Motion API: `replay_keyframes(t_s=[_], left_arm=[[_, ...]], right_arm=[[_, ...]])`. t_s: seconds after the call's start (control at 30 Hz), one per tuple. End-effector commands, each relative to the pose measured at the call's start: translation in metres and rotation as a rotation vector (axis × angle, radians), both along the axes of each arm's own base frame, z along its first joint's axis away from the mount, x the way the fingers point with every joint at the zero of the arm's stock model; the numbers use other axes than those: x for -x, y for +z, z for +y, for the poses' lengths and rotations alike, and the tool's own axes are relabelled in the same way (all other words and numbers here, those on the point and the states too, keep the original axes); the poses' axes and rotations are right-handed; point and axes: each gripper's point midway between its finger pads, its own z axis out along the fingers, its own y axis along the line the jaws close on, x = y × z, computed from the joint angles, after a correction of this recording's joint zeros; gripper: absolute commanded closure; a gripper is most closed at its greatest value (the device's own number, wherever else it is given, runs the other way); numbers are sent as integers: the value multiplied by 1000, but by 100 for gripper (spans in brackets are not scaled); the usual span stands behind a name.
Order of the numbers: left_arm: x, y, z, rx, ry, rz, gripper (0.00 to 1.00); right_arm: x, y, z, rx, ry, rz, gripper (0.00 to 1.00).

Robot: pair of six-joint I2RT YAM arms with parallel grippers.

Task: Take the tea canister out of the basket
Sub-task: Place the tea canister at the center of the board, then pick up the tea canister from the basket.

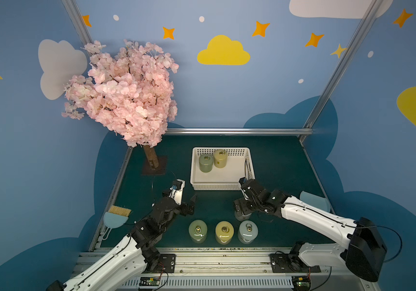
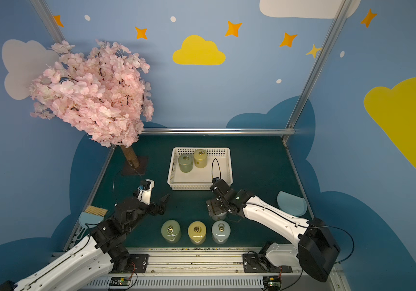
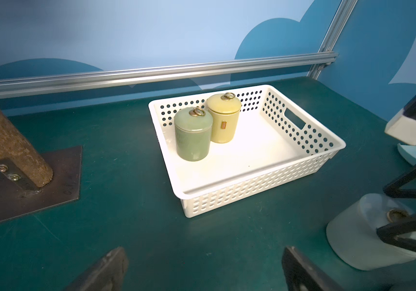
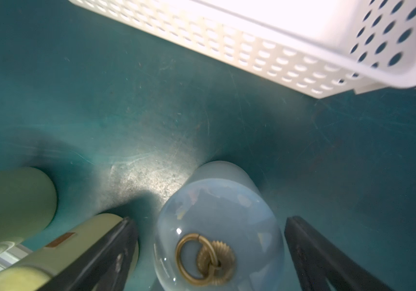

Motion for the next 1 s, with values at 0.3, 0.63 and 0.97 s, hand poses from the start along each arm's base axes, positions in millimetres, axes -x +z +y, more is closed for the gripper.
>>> replay_keyframes(t_s=[0.3, 0.63, 0.97], left_arm=[[-27, 23, -24, -33, 8, 152, 0], [-63, 17, -46, -28, -47, 336, 0], [-109, -8, -52, -84, -22, 479, 0]], right_arm=[[-9, 33, -13, -5, -21, -125, 2], [-7, 41, -30, -37, -54, -212, 2], [-6, 41, -39, -113, -69, -312, 2]])
